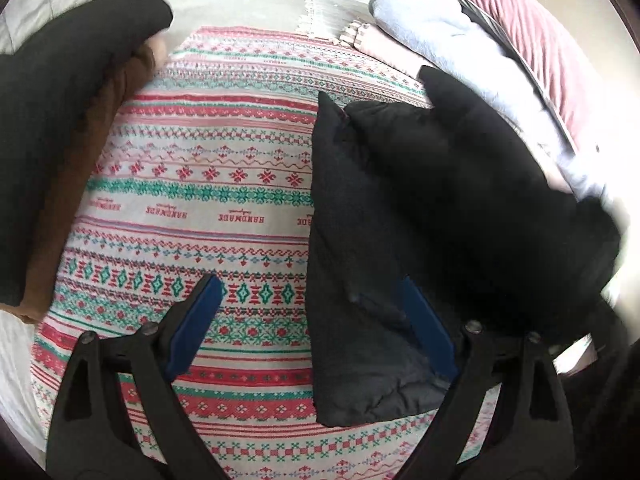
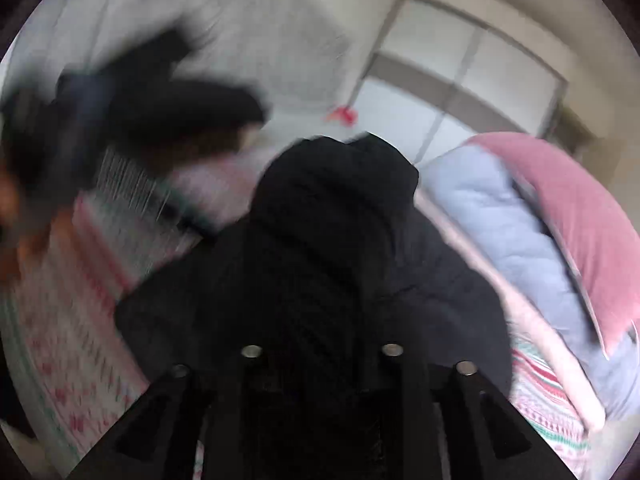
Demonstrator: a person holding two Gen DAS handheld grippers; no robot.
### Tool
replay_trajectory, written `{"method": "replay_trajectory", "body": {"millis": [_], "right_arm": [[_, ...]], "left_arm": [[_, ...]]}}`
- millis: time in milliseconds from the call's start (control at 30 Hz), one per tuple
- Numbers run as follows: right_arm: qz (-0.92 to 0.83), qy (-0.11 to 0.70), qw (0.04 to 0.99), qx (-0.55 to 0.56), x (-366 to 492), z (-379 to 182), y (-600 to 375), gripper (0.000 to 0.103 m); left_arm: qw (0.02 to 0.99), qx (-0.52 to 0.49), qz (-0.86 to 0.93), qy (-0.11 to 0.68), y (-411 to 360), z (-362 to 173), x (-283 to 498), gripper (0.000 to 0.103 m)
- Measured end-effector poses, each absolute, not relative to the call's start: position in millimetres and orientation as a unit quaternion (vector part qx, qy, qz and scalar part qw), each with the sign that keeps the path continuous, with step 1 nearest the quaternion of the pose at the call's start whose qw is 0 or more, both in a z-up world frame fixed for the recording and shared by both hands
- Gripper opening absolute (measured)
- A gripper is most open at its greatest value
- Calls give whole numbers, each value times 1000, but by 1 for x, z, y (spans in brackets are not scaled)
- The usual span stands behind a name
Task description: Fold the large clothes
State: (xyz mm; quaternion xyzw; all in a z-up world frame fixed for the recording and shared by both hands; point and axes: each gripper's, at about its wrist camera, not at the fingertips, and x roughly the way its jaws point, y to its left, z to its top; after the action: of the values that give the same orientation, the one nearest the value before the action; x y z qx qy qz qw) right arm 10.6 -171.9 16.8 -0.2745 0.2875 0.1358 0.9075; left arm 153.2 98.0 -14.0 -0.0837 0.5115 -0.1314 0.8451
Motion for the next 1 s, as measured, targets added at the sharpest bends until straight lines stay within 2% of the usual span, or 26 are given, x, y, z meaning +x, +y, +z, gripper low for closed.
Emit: {"method": "replay_trajectory", "body": {"millis": [133,267,367,400,533,667,800,1000], "right_arm": [[143,288,890,-323,7,-3,-151,47],[169,290,894,-297,4,2,-150,49],[173,276,906,-270,3,12,-154,40],[164,264,913,-264,2,17,-156,26],[156,215,939,-218,-5,44,-162,18],[168,195,941,-221,-11,45,-153,16],[179,221,916,-282,-11,16,-132,16],[200,269,891,-308,-5,-15,-126,30]], "left_arm": [[828,-148,-139,523,119,-20,161,91],[815,-181,-154,529,126,-23,163,91],[811,-191,-162,528,125,-23,164,91],[809,-195,-166,529,125,-23,164,91],[799,-220,-178,530,127,-25,168,91],[797,-238,-170,529,137,-23,172,91],[794,-251,-160,530,145,-27,174,91],[765,-305,-177,540,154,-35,178,91]]}}
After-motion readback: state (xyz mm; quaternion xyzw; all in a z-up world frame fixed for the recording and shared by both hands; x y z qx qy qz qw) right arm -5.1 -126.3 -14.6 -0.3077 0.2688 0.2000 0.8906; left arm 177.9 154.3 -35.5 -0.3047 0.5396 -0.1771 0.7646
